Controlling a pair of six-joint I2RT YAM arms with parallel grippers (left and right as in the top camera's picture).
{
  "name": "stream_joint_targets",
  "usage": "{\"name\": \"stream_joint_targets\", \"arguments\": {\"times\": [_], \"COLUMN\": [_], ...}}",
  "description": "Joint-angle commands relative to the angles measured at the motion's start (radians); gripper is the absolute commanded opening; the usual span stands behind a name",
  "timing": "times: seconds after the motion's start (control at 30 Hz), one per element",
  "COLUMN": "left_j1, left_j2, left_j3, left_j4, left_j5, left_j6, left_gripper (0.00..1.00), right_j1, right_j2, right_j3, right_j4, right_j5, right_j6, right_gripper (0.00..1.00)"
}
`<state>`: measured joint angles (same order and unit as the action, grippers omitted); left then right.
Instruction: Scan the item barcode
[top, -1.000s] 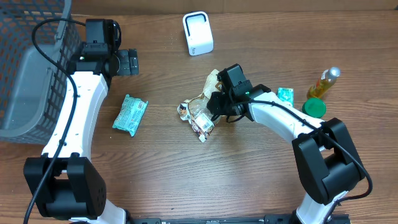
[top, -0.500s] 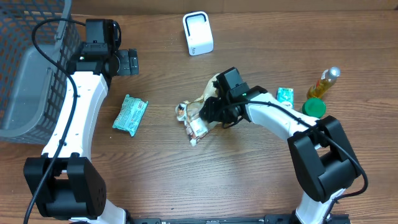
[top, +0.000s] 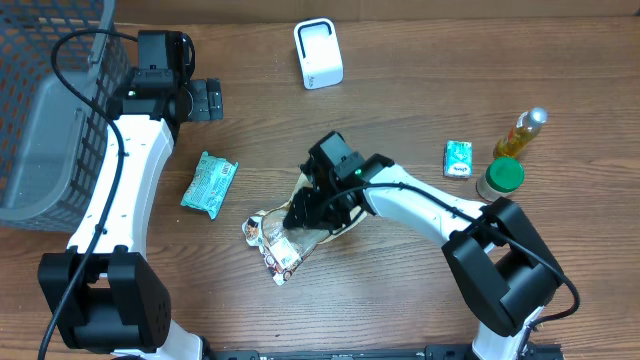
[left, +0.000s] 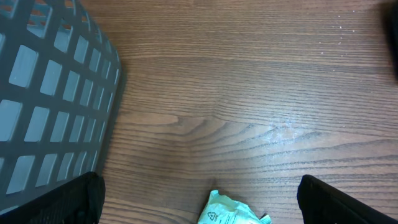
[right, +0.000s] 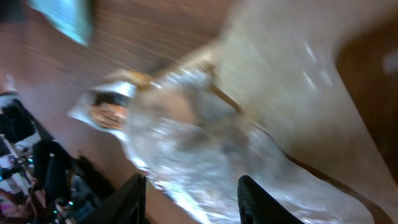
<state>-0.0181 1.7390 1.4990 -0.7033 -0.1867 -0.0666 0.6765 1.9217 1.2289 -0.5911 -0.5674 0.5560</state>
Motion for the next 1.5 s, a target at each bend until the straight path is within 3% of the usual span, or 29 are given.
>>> {"name": "stream_joint_targets", "arguments": {"times": [0.0,0.1,0.23,0.4,0.53,1.0,1.47], "left_j1": [-0.006,-0.006,-0.006,-0.006,-0.006,-0.006,-0.006], "left_j2": [-0.018,-0.018,-0.018,-0.018,-0.018,-0.018,-0.018], "left_j3": [0.02,0.02,0.02,0.02,0.02,0.02,0.02], "left_j4": [0.003,0.003,0.003,0.003,0.003,0.003,0.003], "left_j5": [-0.003,-0.003,-0.003,-0.003,-0.003,-0.003,-0.003], "left_j6": [0.022,0.022,0.022,0.022,0.022,0.022,0.022], "left_gripper": [0.99,1.0,1.0,1.0,1.0,1.0,1.0], "right_j1": [-0.026,-0.035,-0.036,-0.037,-0.037,0.014,0.019], "right_j2": [-0.083,-0.112,-0.122,-0.121,-0.119,0.0,0.044], "right_j3": [0.106,0.152,0.156,0.151,0.117,0.09,0.09], "right_j4": [0.009,0.005,-0.05,-0.15,-0.156,-0.14,-0.1], "right_j5": [-0.018,-0.001,0.102,0.299,0.394,0.39,0.463], "right_j6": [-0.065,-0.187,-0.414,-0.576,-0.665,-0.67,-0.669], "right_gripper": [0.45,0.45,0.72,0.73,0.86,0.95,0.9]}}
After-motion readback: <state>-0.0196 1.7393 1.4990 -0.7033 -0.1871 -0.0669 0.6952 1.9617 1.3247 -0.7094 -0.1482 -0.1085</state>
